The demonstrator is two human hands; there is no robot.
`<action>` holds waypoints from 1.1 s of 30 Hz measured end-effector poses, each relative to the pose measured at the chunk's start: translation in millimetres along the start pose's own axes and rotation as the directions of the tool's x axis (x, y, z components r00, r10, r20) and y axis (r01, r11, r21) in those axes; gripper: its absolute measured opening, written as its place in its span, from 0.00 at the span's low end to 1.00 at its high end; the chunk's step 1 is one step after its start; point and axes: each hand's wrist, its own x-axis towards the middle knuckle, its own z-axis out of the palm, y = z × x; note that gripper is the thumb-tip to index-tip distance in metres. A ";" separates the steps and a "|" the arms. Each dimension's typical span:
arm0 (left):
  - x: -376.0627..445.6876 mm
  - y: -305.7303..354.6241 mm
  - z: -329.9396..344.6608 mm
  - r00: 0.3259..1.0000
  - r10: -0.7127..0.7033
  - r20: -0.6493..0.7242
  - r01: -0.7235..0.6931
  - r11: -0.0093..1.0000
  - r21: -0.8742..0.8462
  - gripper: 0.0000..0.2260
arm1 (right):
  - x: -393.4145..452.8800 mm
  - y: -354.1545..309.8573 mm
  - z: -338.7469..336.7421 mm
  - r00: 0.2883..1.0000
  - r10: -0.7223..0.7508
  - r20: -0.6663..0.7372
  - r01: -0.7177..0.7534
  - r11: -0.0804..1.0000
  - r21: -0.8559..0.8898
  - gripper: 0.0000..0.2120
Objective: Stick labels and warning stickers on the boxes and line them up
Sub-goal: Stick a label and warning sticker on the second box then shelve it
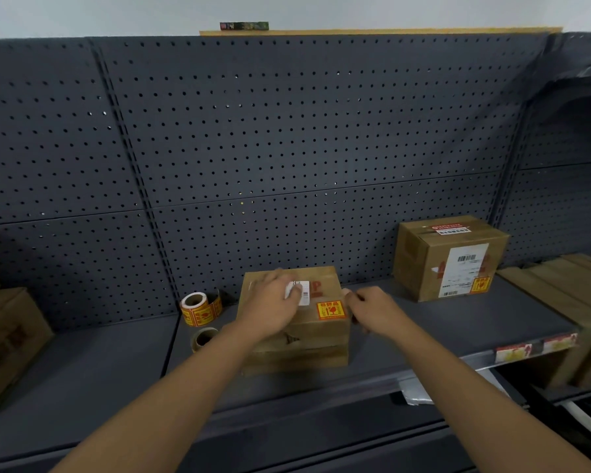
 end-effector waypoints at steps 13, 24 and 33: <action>-9.5 -45.2 -15.4 0.936 -0.350 -0.027 0.324 0.891 -0.318 0.26 | 7.0 -0.8 4.4 0.998 0.020 -0.061 -0.010 0.988 0.156 0.23; -13.7 -45.5 -13.7 0.889 -0.446 0.105 0.429 0.729 -0.533 0.24 | 12.9 4.7 21.4 0.999 0.052 0.015 -0.054 0.909 0.414 0.13; -38.2 -57.3 -12.7 0.973 -0.224 -0.044 0.143 0.749 -0.647 0.20 | -3.2 13.9 9.8 0.982 -0.177 -0.066 0.185 0.826 0.532 0.10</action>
